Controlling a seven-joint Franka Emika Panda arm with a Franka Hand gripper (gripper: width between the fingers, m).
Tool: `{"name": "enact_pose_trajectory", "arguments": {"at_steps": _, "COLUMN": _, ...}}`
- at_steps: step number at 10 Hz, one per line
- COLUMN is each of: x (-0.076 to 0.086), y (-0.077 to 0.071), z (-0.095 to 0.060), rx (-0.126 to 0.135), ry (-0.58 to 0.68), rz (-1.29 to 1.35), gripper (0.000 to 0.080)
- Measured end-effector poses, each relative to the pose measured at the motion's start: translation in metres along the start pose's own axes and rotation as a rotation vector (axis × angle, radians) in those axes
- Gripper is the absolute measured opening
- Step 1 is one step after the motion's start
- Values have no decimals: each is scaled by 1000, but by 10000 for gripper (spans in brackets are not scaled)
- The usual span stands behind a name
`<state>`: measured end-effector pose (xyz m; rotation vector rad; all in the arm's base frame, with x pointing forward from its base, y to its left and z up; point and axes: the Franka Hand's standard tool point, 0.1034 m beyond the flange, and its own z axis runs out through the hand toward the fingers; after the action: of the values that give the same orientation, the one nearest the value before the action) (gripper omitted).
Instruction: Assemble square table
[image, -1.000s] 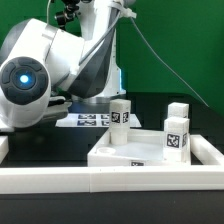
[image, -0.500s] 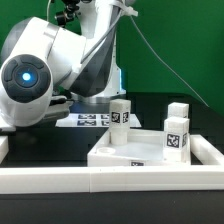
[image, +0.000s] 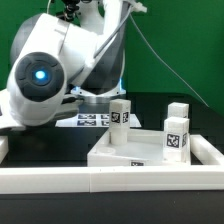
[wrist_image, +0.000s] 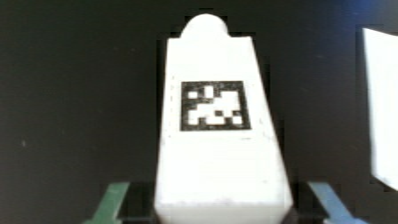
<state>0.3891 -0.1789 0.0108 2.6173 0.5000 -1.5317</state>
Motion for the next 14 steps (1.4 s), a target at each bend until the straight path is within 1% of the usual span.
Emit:
{"name": "enact_pose_trajectory", "arguments": {"at_steps": 1, "x": 1, "y": -9, "z": -15, "rx": 1, "ry": 3, "rz": 28, "gripper": 288}}
{"name": "enact_pose_trajectory", "arguments": {"at_steps": 3, "x": -5, "y": -24, "z": -50, "rx": -10, "ry": -3, "rz": 67, "gripper": 290}}
{"name": "enact_pose_trajectory", "arguments": {"at_steps": 4, "x": -7, "y": -26, "z": -68, "rx": -23, "ry": 35, "rz": 72, "gripper": 290}}
{"name": "enact_pose_trajectory", "arguments": {"at_steps": 5, "x": -6, "y": -24, "z": -64, "rx": -23, "ry": 42, "rz": 72, "gripper": 290}}
{"name": "enact_pose_trajectory", "arguments": {"at_steps": 6, "x": 0, "y": -20, "z": -65, "rx": -32, "ry": 73, "rz": 71, "gripper": 290}}
{"name": "enact_pose_trajectory", "arguments": {"at_steps": 7, "x": 3, "y": -18, "z": -74, "rx": -59, "ry": 167, "rz": 71, "gripper": 290}}
{"name": "enact_pose_trajectory", "arguments": {"at_steps": 8, "x": 0, "y": -25, "z": -80, "rx": -70, "ry": 225, "rz": 79, "gripper": 290}}
{"name": "enact_pose_trajectory", "arguments": {"at_steps": 9, "x": -2, "y": -31, "z": -91, "rx": -78, "ry": 257, "rz": 86, "gripper": 290}}
{"name": "enact_pose_trajectory", "arguments": {"at_steps": 10, "x": -1, "y": -35, "z": -109, "rx": -89, "ry": 310, "rz": 85, "gripper": 290}}
{"name": "enact_pose_trajectory", "arguments": {"at_steps": 11, "x": -4, "y": -42, "z": -133, "rx": -103, "ry": 352, "rz": 93, "gripper": 290}}
{"name": "enact_pose_trajectory", "arguments": {"at_steps": 12, "x": -2, "y": -38, "z": -146, "rx": -122, "ry": 414, "rz": 78, "gripper": 290}}
{"name": "enact_pose_trajectory", "arguments": {"at_steps": 13, "x": 0, "y": -30, "z": -151, "rx": -142, "ry": 488, "rz": 73, "gripper": 290}}
{"name": "enact_pose_trajectory", "arguments": {"at_steps": 14, "x": 0, "y": -31, "z": -149, "rx": -146, "ry": 552, "rz": 75, "gripper": 290}}
